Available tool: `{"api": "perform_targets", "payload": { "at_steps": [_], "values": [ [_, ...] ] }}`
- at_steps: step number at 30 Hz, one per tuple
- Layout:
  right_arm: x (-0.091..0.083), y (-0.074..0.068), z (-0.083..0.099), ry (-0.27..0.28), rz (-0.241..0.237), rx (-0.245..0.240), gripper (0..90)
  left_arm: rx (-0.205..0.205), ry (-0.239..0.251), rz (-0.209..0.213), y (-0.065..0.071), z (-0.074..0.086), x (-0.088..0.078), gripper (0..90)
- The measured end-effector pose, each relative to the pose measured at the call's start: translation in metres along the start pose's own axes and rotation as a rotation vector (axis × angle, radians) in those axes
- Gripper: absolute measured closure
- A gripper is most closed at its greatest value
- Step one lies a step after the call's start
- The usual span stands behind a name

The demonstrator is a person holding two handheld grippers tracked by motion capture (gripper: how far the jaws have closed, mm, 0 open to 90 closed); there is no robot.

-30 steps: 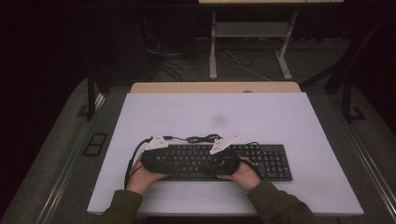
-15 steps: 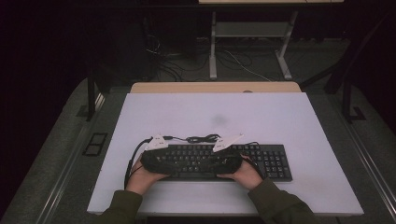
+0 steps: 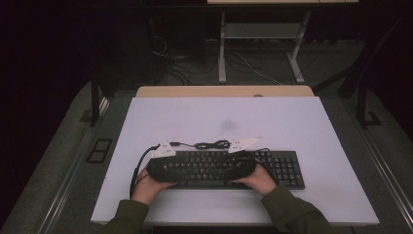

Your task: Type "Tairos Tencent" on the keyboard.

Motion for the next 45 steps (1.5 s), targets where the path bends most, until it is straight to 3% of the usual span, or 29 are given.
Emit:
{"api": "perform_targets", "payload": {
  "at_steps": [9, 16, 28, 45],
  "values": [
    [-0.003, 0.01, 0.0, 0.023, 0.052, 0.015, 27.3, 0.02, -0.008, 0.046, 0.005, 0.0, -0.002, 72.1],
    [-0.005, 0.014, 0.0, 0.033, 0.064, 0.023, 25.4, 0.025, -0.033, 0.084, 0.008, 0.002, 0.001, 88.5],
    [-0.007, 0.016, 0.0, 0.042, 0.067, 0.03, 24.6, 0.042, -0.075, 0.106, 0.011, 0.006, 0.006, 89.1],
    [-0.007, 0.016, 0.0, 0.043, 0.066, 0.031, 24.6, 0.066, -0.126, 0.103, 0.013, 0.012, 0.013, 89.1]
  ]
}}
Point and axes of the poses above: each handheld gripper's, and its own axes: x roughly forward along the jaws, z roughly out of its underside, y roughly to its right, the point moved 6 cm from there along x, roughly forward along the jaws, and after that the axes turned 3 degrees about -y, right-handed, at the moved point
